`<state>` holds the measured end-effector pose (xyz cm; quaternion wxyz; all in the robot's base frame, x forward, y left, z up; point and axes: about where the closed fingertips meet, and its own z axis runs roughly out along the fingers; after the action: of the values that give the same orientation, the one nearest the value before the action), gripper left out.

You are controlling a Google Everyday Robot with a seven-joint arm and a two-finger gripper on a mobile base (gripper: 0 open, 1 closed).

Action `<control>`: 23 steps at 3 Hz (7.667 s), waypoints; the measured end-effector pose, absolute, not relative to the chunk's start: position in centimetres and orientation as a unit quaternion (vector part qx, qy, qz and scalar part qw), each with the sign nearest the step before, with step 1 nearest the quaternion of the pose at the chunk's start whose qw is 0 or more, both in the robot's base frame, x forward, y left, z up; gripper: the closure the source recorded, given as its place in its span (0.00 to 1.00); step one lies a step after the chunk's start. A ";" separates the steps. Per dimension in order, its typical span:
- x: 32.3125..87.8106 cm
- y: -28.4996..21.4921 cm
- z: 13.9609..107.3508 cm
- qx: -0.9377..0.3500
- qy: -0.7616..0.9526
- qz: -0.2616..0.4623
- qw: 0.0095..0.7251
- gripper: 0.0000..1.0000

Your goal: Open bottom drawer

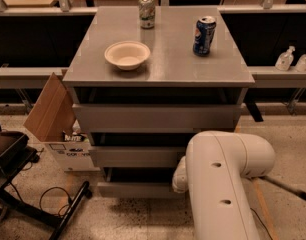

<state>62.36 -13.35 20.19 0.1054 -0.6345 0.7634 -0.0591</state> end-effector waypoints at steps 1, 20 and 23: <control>62.4 -13.3 20.1 -0.635 0.763 -0.059 0.105 0.82; 48.2 -20.4 16.1 -0.612 0.782 -0.030 0.109 1.00; 44.6 -19.8 17.5 -0.612 0.787 -0.016 0.077 1.00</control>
Offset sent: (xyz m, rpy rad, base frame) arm 0.0000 0.0000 -0.0012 0.0000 0.0000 0.0000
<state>44.61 -19.75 17.53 0.0769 -0.6117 0.7872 -0.0162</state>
